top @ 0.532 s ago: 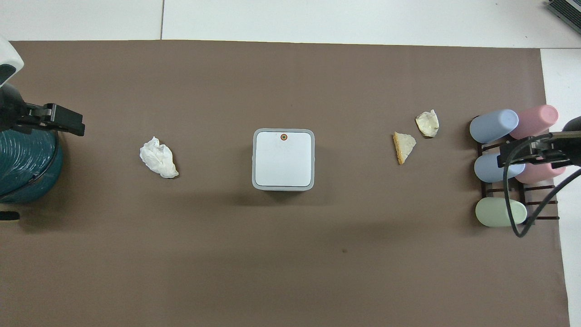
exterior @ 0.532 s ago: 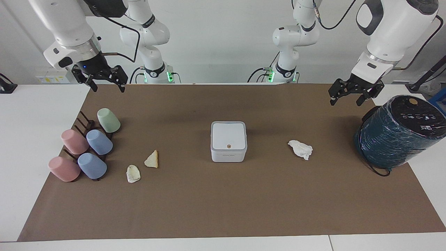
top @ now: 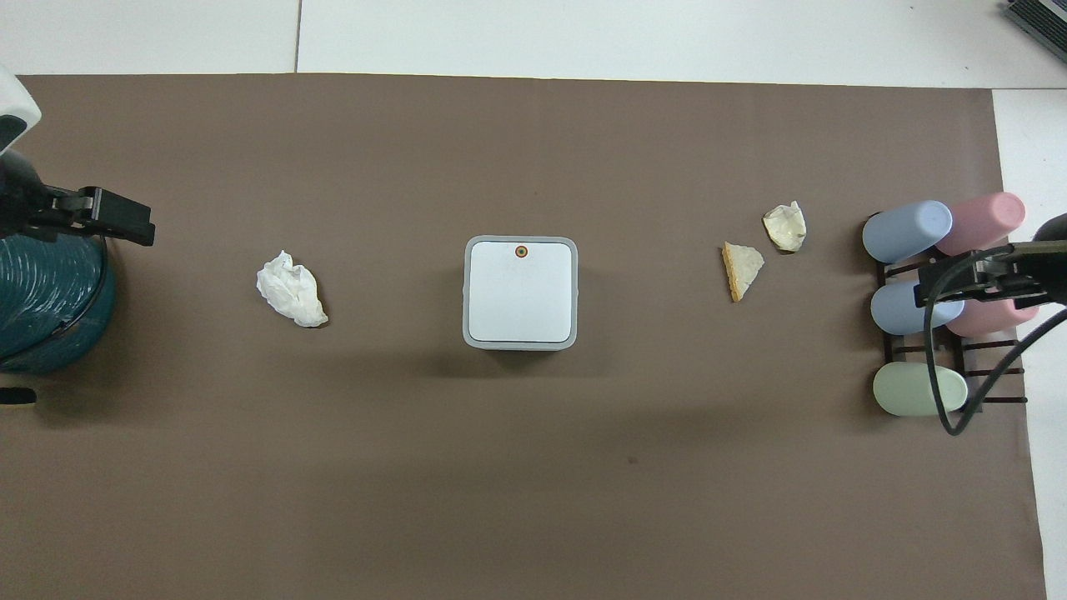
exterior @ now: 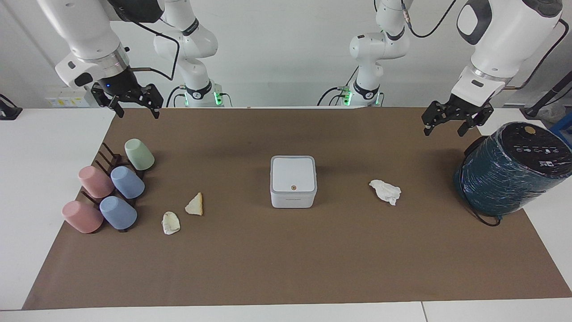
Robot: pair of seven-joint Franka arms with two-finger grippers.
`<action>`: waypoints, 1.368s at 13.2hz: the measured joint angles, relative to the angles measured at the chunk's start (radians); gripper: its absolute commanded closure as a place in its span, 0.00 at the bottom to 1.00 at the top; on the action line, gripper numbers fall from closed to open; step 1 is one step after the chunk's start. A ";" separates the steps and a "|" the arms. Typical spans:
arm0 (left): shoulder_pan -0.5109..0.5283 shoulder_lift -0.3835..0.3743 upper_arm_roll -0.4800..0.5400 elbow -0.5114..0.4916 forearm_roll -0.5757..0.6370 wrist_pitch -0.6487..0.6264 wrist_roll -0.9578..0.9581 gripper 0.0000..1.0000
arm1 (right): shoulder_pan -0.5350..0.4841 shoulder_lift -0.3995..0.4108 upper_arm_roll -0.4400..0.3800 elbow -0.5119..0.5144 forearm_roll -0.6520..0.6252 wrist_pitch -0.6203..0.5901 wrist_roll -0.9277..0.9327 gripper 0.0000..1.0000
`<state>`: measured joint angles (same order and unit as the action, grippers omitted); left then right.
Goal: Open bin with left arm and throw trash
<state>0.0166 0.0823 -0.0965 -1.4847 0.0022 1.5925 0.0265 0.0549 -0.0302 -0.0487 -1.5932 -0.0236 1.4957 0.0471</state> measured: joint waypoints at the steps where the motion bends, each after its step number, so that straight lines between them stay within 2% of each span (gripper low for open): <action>1: 0.000 0.000 0.000 0.000 0.000 0.001 0.000 0.00 | 0.000 0.000 0.000 0.000 0.000 0.000 0.000 0.00; 5: 0.000 0.000 0.000 0.000 0.000 0.001 0.000 0.00 | 0.000 0.000 0.000 0.000 0.000 0.001 0.000 0.00; 6: 0.000 0.000 0.000 0.000 0.000 0.001 0.000 0.05 | 0.000 0.000 0.000 0.000 0.000 0.001 0.000 0.00; 7: 0.000 0.000 0.000 0.000 0.000 0.001 0.000 0.47 | 0.000 0.000 0.000 0.000 0.000 0.001 0.000 0.00; 8: -0.002 0.000 -0.001 -0.001 0.000 0.001 0.000 0.82 | 0.000 0.000 0.000 0.000 0.000 0.001 0.000 0.00; 9: -0.011 0.000 -0.001 -0.003 0.000 0.001 -0.005 0.97 | 0.000 0.000 0.000 0.000 0.000 0.001 0.000 0.00; 11: -0.042 -0.006 -0.004 -0.024 0.000 0.008 -0.106 1.00 | 0.000 0.000 0.000 -0.002 0.000 0.020 0.000 0.00; 13: -0.093 -0.026 -0.007 -0.083 0.000 0.087 -0.270 1.00 | 0.000 0.001 0.000 -0.019 0.000 0.081 -0.001 0.00; 16: -0.188 -0.061 -0.014 -0.183 -0.022 0.194 -0.538 1.00 | 0.000 0.005 0.000 -0.125 0.001 0.287 -0.004 0.00; 18: -0.229 -0.071 -0.015 -0.210 -0.067 0.238 -0.667 1.00 | 0.001 0.047 0.001 -0.180 0.001 0.424 -0.015 0.00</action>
<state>-0.2125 0.0110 -0.1115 -1.6948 -0.0650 1.8309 -0.6400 0.0564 0.0170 -0.0475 -1.7736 -0.0229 1.9198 0.0321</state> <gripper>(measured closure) 0.987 0.000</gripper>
